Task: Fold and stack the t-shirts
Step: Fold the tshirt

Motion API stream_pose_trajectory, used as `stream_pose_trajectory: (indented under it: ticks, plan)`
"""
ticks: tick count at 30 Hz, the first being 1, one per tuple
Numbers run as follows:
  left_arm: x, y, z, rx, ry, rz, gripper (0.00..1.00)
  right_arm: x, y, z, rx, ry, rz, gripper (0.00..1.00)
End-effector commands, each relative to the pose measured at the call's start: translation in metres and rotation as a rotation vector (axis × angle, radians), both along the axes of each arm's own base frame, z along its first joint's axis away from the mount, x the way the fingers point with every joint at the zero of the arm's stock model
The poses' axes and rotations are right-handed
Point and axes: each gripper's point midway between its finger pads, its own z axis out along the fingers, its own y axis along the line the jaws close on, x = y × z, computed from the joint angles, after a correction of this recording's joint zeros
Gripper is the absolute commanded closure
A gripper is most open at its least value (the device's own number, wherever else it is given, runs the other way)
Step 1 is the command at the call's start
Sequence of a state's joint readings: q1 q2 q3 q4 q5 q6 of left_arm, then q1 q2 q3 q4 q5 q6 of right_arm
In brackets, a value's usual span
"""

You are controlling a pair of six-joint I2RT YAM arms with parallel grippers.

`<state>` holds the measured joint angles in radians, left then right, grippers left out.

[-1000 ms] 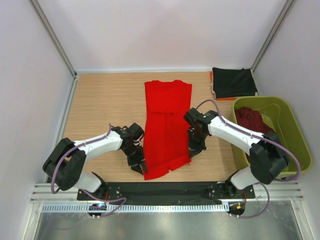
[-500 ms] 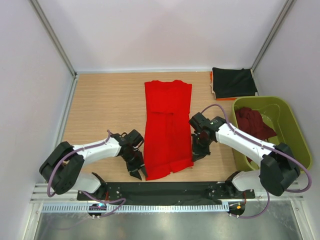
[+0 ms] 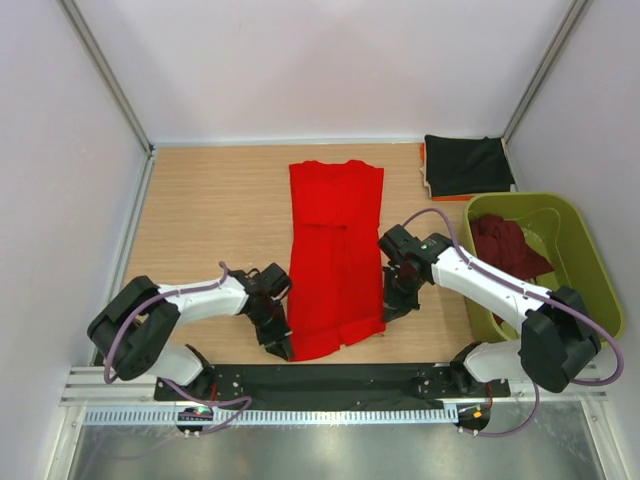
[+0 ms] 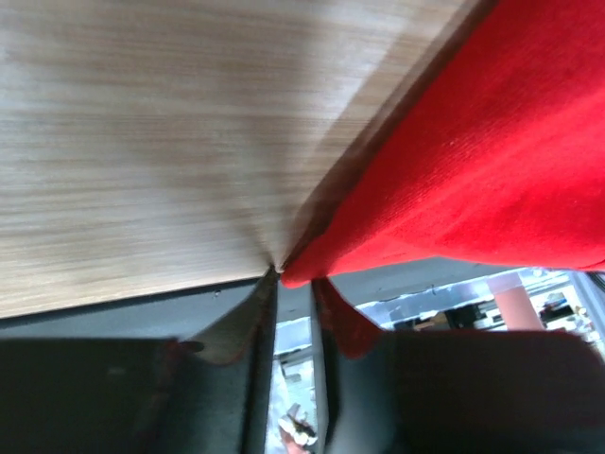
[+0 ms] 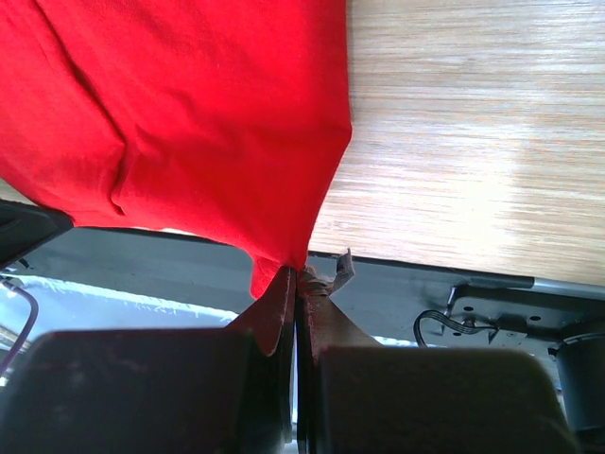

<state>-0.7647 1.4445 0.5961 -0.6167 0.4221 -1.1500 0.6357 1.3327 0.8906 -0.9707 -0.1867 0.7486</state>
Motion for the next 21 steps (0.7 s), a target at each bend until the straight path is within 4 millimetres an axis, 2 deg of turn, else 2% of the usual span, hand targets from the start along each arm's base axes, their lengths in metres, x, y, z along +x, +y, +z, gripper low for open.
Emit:
stream_pose_trajectory:
  ticks: [1, 3, 5, 8, 12, 16, 21]
  plan:
    - [0.006, -0.005, -0.001, -0.004, -0.031, -0.007, 0.82, 0.0, 0.005, 0.007, 0.041, -0.021, -0.011, 0.99]
    - [0.007, -0.006, 0.0, -0.005, -0.03, -0.009, 0.93, -0.001, 0.006, 0.007, 0.044, -0.019, -0.011, 0.99]
    - [0.008, -0.006, 0.002, -0.002, -0.036, -0.012, 0.99, -0.003, 0.003, 0.004, 0.028, -0.01, -0.024, 0.99]
    - [0.013, -0.006, 0.009, 0.01, -0.058, -0.017, 1.0, -0.008, 0.0, 0.003, 0.002, 0.003, -0.02, 0.99]
    - [0.017, -0.005, 0.026, 0.017, -0.076, -0.021, 1.0, -0.01, -0.001, 0.013, -0.002, -0.018, -0.007, 0.99]
    - [0.032, -0.011, 0.049, 0.015, -0.126, -0.027, 1.0, -0.006, -0.001, 0.025, -0.001, -0.043, -0.002, 0.99]
    - [0.05, -0.018, 0.064, -0.039, -0.129, 0.014, 1.0, 0.004, 0.001, 0.027, -0.022, -0.059, 0.016, 0.99]
